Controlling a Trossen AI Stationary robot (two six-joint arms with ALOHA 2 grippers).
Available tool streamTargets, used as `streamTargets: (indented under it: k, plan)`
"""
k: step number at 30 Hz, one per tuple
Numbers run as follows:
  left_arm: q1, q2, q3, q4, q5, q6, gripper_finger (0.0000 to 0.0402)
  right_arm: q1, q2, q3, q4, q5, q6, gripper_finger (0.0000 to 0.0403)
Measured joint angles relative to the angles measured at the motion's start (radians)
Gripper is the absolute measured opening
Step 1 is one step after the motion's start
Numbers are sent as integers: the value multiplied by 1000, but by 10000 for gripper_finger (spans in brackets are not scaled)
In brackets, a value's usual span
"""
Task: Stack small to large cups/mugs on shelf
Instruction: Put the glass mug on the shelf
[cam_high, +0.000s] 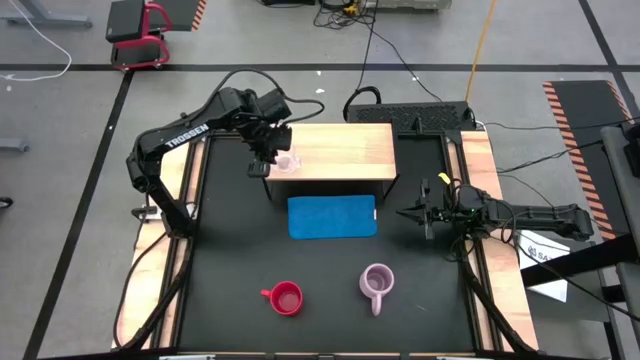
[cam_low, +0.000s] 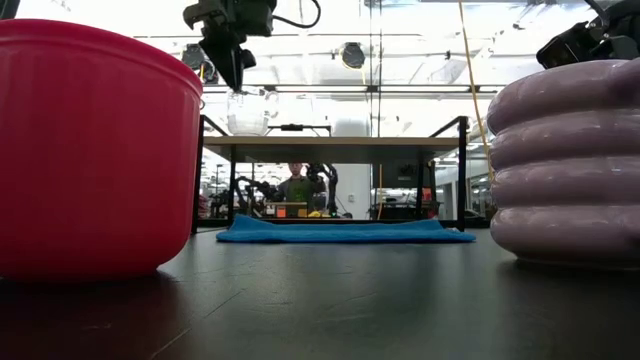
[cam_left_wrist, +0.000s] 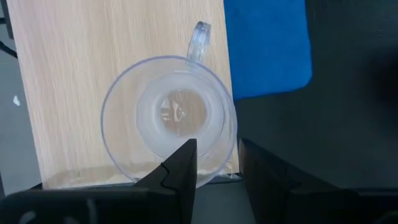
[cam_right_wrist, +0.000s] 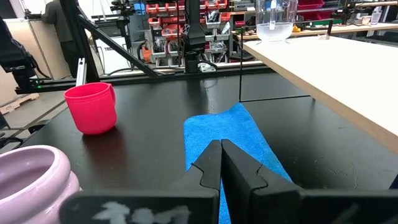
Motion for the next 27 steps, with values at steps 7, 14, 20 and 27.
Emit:
streamTargets:
  k: [7,14,20,27]
  plan:
    - [0,0,0,12,0,10,120,0,0,0,0,0,0,0]
    - [0,0,-21,39,7,10,120,0,0,0,0,0,0,0]
    - [8,0,-79,60,-10,45,120,0,0,0,0,0,0,0]
    - [30,0,-79,65,-7,41,120,0,0,0,0,0,0,0]
